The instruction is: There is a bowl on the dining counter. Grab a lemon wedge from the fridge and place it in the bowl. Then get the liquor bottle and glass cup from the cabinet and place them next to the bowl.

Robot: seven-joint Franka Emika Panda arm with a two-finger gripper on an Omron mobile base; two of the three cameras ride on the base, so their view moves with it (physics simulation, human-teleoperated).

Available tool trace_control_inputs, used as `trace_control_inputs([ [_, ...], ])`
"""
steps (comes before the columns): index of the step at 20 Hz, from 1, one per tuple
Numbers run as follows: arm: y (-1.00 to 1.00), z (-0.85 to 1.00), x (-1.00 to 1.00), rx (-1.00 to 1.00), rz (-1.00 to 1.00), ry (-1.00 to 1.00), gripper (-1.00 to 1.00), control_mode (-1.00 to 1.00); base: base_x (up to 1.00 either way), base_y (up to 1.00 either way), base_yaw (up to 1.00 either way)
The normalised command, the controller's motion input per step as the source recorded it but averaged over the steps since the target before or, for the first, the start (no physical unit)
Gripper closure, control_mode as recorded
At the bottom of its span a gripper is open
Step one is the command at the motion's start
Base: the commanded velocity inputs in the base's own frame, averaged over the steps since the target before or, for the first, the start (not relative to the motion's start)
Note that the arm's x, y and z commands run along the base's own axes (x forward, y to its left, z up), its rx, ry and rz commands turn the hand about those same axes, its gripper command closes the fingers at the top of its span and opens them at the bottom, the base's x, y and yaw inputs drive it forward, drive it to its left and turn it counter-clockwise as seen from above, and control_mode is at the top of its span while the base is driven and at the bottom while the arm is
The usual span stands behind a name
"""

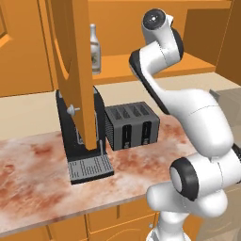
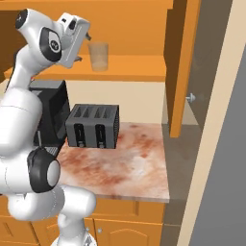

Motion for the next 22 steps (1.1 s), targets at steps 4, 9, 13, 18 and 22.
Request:
trace_control_inputs([
  [4, -0.1, -0.19, 0.44, 0.0, 0.0, 0.0, -1.0, -1.0, 0.0, 0.0, 0.0],
  [9, 0.0, -0.1, 0.37, 0.0, 0.0, 0.0, -1.0, -1.0, 0.0, 0.0, 0.0],
  [13, 0.0, 0.0, 0.32, 0.0, 0.0, 0.01, -1.0, -1.0, 0.0, 0.0, 0.0],
  [18, 0.0, 0.0, 0.27, 0.0, 0.0, 0.05, -1.0, -1.0, 0.0, 0.0, 0.0],
  [22, 0.0, 0.0, 0.21, 0.0, 0.0, 0.09, -1.0, -1.0, 0.0, 0.0, 0.0],
])
